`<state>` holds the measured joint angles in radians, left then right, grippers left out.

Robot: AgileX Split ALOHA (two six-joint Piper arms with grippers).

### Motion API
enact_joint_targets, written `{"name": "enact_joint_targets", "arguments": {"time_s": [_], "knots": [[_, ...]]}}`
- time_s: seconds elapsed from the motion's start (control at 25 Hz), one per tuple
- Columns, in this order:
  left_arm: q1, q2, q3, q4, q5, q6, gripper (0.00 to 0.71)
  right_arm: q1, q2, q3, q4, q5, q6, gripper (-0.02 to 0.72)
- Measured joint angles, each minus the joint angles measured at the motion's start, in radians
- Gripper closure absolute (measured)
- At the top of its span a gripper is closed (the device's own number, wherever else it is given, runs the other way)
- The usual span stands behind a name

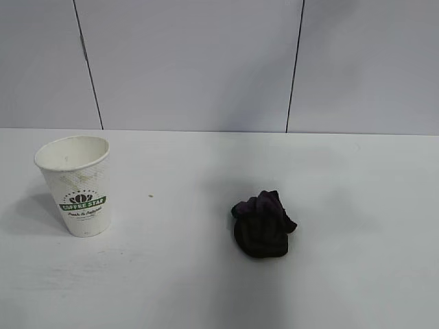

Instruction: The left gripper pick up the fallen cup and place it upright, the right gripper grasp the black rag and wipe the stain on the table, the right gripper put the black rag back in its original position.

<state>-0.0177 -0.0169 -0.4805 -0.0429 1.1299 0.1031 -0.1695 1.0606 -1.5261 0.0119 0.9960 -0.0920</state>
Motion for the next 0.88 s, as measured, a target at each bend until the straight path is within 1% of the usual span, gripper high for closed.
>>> {"name": "enact_joint_targets", "arguments": {"time_s": [0.12,0.2,0.32,0.36,0.48,0.56,0.68,0.76,0.88], "knots": [[0.000,0.000,0.000,0.000,0.000,0.000,0.047,0.000,-0.218,-0.001,0.053,0.025,-0.027,0.159],[0.000,0.000,0.000,0.000,0.000,0.000,0.047,0.000,-0.365,-0.004,0.072,0.061,-0.036,0.159],[0.000,0.000,0.000,0.000,0.000,0.000,0.047,0.000,-0.554,0.021,0.083,0.137,-0.073,0.159],[0.000,0.000,0.000,0.000,0.000,0.000,0.047,0.000,-0.605,0.050,0.084,0.166,-0.084,0.159],[0.000,0.000,0.000,0.000,0.000,0.000,0.047,0.000,-0.771,0.187,0.088,0.211,-0.096,0.159],[0.000,0.000,0.000,0.000,0.000,0.000,0.047,0.000,-0.858,0.308,0.089,0.217,-0.094,0.159],[0.000,0.000,0.000,0.000,0.000,0.000,0.047,0.000,-0.963,0.469,0.088,0.215,-0.063,0.159],[0.000,0.000,0.000,0.000,0.000,0.000,0.047,0.000,-1.008,0.560,0.082,0.205,-0.042,0.159],[0.000,0.000,0.000,0.000,0.000,0.000,0.047,0.000,-1.028,0.683,0.071,0.182,-0.032,0.159]]}}
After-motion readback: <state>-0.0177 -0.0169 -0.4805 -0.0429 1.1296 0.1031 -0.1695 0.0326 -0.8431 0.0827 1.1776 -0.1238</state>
